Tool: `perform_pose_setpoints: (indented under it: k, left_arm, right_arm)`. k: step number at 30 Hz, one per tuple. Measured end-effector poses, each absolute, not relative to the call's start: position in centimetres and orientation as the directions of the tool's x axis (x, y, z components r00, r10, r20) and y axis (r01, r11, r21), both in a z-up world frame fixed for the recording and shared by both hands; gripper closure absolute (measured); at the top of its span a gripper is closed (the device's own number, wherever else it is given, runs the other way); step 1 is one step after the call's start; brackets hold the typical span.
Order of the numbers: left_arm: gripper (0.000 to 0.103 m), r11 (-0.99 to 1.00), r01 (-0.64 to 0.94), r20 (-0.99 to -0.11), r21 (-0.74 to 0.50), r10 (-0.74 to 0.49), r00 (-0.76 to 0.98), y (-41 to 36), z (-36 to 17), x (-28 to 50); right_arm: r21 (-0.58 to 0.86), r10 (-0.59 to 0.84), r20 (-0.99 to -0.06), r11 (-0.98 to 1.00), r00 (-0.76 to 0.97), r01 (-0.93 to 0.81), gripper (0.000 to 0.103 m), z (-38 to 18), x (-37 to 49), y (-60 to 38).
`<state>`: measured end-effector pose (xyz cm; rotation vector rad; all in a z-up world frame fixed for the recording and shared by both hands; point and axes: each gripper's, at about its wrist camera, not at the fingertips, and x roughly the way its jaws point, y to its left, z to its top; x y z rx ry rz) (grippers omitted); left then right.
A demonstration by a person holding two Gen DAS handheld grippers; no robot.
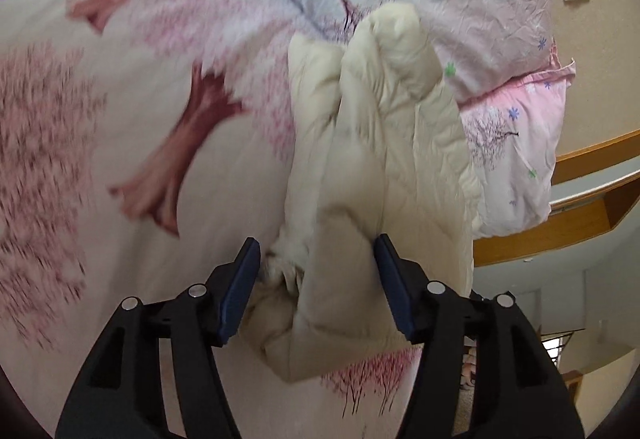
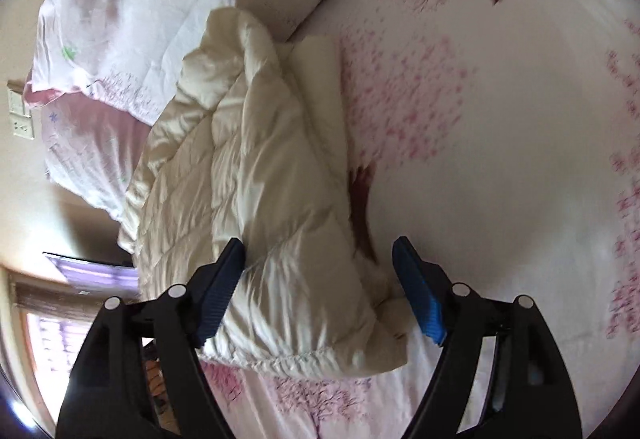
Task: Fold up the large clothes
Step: 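Lower the folded hem onto the jacket with both grippers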
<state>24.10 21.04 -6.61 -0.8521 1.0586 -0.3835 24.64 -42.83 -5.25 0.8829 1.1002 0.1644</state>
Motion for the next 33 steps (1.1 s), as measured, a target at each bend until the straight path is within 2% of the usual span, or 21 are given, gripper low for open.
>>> perform_pose_setpoints:
  k: [4, 5, 9, 10, 11, 12, 14, 15, 17, 25, 33]
  left_arm:
    - [0.042, 0.623, -0.107, -0.592, -0.775, -0.656, 0.467, 19.9, -6.8, 23.7]
    - [0.042, 0.615, -0.108, -0.587, -0.781, -0.664, 0.464, 19.7, -6.8, 23.6]
    - [0.043, 0.619, -0.100, -0.583, -0.779, -0.655, 0.480, 19.1, -6.9, 23.0]
    - [0.045, 0.614, -0.100, -0.577, -0.783, -0.658, 0.484, 18.9, -6.9, 22.9]
    - [0.056, 0.603, -0.095, -0.566, -0.792, -0.667, 0.484, 18.7, -7.0, 22.8]
    - [0.061, 0.599, -0.091, -0.560, -0.796, -0.672, 0.485, 18.5, -7.1, 22.8]
    - [0.079, 0.597, -0.070, -0.547, -0.800, -0.675, 0.496, 18.2, -6.9, 22.8]
    - [0.081, 0.592, -0.062, -0.536, -0.804, -0.676, 0.506, 18.2, -6.7, 22.7]
    - [0.087, 0.577, -0.040, -0.507, -0.816, -0.679, 0.531, 18.5, -6.0, 22.5]
    - [0.089, 0.559, 0.073, -0.381, -0.826, -0.650, 0.658, 22.2, -1.2, 18.6]
    - [0.089, 0.549, 0.026, -0.359, -0.835, -0.580, 0.731, 27.3, -1.3, 12.0]
  right_arm:
    - [0.703, 0.542, -0.694, 0.654, 0.473, 0.281, 0.023, -4.5, 23.6, -43.2]
    - [0.707, 0.548, -0.689, 0.651, 0.473, 0.276, 0.026, -4.5, 23.4, -43.1]
    - [0.726, 0.578, -0.671, 0.638, 0.464, 0.256, 0.059, -4.9, 23.1, -42.5]
    - [0.733, 0.584, -0.663, 0.633, 0.468, 0.249, 0.064, -4.9, 23.1, -42.4]
    - [0.743, 0.592, -0.652, 0.624, 0.474, 0.242, 0.072, -4.8, 23.2, -42.4]
    - [0.756, 0.601, -0.636, 0.611, 0.484, 0.236, 0.077, -4.7, 22.9, -42.4]
    - [0.767, 0.604, -0.620, 0.600, 0.501, 0.227, 0.082, -4.4, 22.5, -42.2]
    - [0.770, 0.603, -0.615, 0.598, 0.508, 0.222, 0.084, -4.2, 22.3, -42.1]
    - [0.776, 0.602, -0.600, 0.599, 0.527, 0.199, 0.086, -3.3, 21.8, -41.8]
    - [0.801, 0.661, -0.538, 0.594, 0.523, 0.074, 0.087, -0.1, 19.9, -38.2]
    - [0.797, 0.729, -0.525, 0.602, 0.438, -0.045, 0.087, 1.1, 16.5, -32.9]
